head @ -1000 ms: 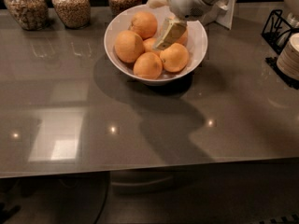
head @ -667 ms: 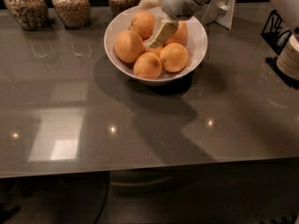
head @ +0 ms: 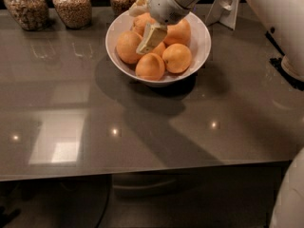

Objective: Pick orange from white bowl

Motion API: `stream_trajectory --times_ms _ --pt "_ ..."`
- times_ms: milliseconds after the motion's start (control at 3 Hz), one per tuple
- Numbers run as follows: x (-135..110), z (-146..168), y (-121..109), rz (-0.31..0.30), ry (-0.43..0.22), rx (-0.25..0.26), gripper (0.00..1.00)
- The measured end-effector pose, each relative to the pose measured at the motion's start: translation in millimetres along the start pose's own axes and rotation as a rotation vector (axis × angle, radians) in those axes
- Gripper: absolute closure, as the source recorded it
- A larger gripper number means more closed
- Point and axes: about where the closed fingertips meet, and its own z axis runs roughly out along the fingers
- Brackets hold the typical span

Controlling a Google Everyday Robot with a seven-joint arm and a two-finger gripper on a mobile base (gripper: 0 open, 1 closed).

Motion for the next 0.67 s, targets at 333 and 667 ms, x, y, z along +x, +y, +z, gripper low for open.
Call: stream_trajectory --times_ms 333,667 --pt "-1 16 1 -0.007 0.009 -0.033 0.26" --pt "2 30 1 -0.008 0.02 -0.062 0.27"
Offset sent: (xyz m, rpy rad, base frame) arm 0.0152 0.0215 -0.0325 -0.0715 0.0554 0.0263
